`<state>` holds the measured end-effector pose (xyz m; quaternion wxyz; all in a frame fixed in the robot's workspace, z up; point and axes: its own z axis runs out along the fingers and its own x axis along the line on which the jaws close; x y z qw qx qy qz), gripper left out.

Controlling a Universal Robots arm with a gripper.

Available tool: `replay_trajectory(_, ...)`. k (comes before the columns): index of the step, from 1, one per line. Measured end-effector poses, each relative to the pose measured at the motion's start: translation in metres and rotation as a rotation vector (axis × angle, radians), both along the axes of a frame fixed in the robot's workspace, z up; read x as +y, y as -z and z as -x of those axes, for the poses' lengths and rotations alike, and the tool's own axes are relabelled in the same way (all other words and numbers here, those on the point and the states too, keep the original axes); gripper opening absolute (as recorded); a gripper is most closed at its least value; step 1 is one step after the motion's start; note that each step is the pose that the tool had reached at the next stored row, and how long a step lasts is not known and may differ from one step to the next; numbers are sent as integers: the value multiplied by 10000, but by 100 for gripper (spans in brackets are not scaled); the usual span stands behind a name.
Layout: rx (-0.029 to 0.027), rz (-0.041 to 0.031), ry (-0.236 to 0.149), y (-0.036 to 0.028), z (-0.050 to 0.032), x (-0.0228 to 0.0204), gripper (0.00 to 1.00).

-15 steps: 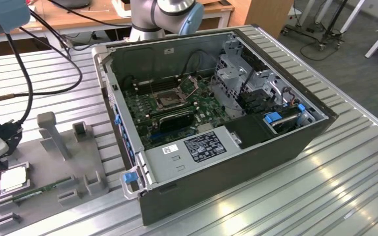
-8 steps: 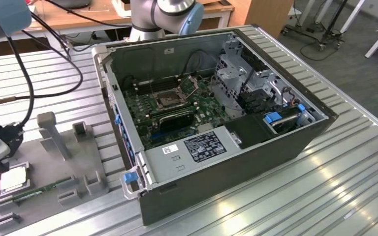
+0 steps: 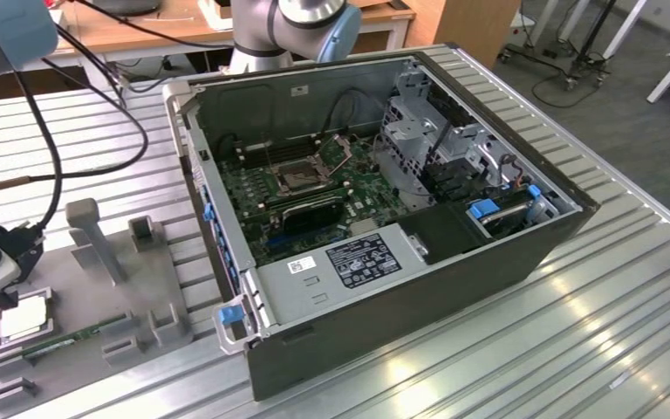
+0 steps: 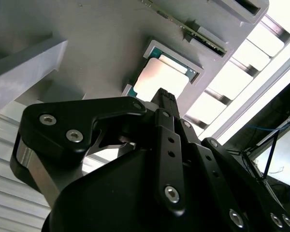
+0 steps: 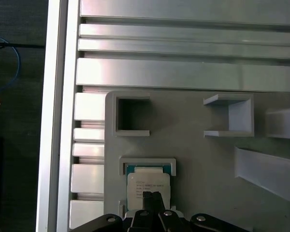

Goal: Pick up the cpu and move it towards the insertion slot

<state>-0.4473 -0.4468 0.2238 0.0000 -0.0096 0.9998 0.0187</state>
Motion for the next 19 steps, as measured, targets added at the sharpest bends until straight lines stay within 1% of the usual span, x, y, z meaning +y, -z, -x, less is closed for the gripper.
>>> replay_trajectory(3,2,1,0,25,0,0,11)
replay_trajectory(19,2,1,0,35,0,0,11)
